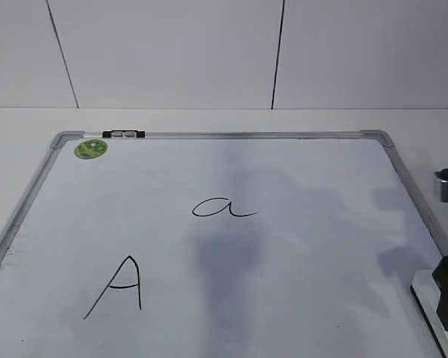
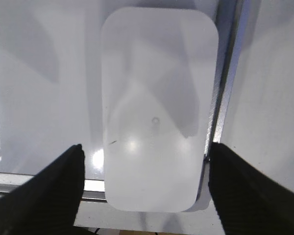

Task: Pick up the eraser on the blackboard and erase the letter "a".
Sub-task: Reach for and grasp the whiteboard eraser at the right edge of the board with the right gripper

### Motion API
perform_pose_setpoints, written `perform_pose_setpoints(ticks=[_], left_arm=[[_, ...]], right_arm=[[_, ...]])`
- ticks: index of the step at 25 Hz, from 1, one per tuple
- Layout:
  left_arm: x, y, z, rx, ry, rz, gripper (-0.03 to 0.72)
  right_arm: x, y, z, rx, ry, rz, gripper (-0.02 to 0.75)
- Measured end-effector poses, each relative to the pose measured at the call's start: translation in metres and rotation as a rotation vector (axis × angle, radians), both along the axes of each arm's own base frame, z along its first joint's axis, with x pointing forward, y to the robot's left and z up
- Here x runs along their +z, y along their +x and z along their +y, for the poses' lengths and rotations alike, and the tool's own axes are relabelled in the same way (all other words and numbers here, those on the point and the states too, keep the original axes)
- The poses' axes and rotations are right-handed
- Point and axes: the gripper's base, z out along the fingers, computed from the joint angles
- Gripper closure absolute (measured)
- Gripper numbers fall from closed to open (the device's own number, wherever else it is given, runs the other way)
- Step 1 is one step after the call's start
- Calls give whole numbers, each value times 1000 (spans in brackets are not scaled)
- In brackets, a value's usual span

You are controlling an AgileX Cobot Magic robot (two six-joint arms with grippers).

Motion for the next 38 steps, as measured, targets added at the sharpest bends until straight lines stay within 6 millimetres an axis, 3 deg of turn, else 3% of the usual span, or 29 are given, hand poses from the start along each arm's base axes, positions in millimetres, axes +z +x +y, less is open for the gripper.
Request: perform_pose_setpoints(ticks=[23,28,38], left_arm=[[0,0,0,0,0,0,444],[0,0,0,0,0,0,444],[0,0,0,0,0,0,444]], right_arm=[[0,1,0,-26,-3,-13,118],[0,1,0,-29,-3,-13,69],[-5,3,0,-35,-9,12,59]])
